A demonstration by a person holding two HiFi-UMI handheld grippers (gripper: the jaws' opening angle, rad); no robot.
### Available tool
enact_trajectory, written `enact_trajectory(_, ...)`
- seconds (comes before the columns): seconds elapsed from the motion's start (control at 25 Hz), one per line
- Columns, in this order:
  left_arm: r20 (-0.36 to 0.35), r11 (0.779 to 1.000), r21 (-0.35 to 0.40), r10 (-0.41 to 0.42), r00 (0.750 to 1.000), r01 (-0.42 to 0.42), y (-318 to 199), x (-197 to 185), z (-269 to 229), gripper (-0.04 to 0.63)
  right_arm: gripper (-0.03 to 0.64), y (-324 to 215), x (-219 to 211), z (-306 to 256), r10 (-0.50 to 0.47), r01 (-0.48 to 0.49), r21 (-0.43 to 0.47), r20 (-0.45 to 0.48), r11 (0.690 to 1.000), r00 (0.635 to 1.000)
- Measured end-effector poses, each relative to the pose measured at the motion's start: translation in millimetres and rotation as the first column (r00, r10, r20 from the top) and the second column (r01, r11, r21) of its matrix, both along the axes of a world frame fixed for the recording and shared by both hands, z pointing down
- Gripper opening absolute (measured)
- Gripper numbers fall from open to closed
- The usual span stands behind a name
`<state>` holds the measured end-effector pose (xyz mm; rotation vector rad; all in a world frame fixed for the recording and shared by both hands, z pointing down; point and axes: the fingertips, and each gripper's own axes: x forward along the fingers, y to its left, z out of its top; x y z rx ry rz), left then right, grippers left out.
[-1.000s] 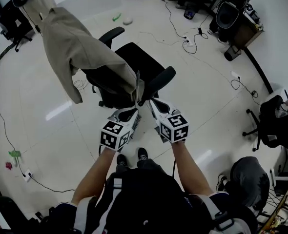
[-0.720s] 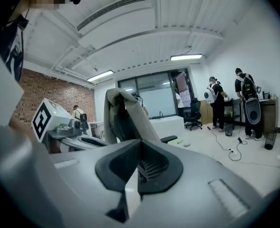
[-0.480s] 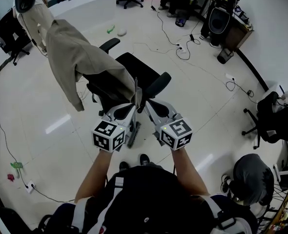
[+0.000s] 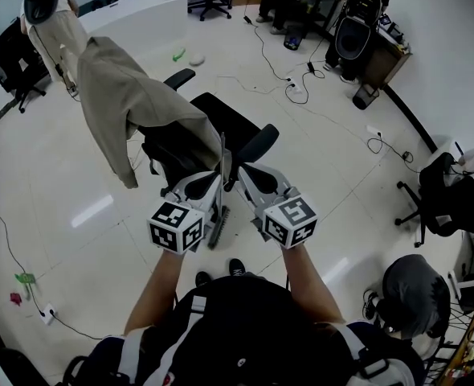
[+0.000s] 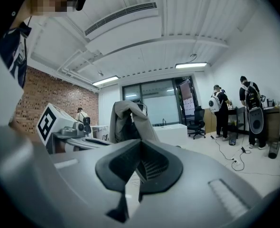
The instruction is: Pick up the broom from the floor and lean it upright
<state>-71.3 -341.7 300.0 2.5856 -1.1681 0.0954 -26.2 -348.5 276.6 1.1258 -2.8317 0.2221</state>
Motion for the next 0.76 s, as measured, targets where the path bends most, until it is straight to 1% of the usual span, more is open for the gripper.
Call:
enact_trajectory(0.52,-0.013,1.0,0.01,0.022,1.0,-0.022,4.0,-4.4,-4.0,0.0,0.003,2.4,-2.8,-4.4,0.024,-0.024,0.012,-0.003,1.0,1.0)
enact_trajectory(0.76,-0.012,0.999,0.009,0.032,0.999,-0.032,-0.1,6.8,-7.4,0.0,0.002,-3.1,8.4,-8.6,0.029,-0.029,0.014,-0.004,0.999,1.0)
